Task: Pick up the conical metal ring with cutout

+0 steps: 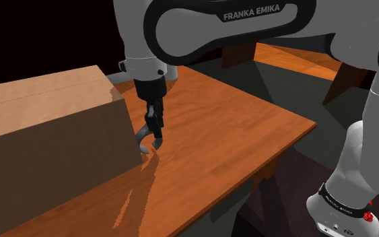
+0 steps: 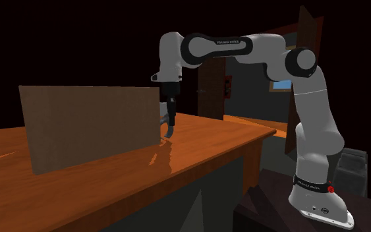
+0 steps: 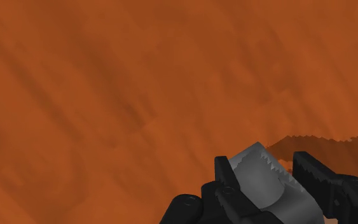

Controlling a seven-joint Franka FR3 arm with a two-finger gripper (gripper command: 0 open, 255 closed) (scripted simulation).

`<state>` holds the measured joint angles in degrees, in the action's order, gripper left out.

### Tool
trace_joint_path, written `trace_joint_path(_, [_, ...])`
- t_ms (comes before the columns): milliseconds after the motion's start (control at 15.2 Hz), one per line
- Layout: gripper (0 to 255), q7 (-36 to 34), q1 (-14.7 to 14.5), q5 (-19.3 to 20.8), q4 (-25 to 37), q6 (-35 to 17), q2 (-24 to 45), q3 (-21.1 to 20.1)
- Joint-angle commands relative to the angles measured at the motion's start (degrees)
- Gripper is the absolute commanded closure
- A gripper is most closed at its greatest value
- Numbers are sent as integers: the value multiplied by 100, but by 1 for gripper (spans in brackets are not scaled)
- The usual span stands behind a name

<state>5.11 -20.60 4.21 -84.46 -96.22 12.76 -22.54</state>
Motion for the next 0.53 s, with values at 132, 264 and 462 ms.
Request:
trace_joint_path(132, [255,-8,-31,27,396,326,74,-7])
trace_joint_path(264, [255,-15,-50,43,608,499,116,-11])
trace_joint_path(462, [255,-28,-86,74,950,767,195,-18])
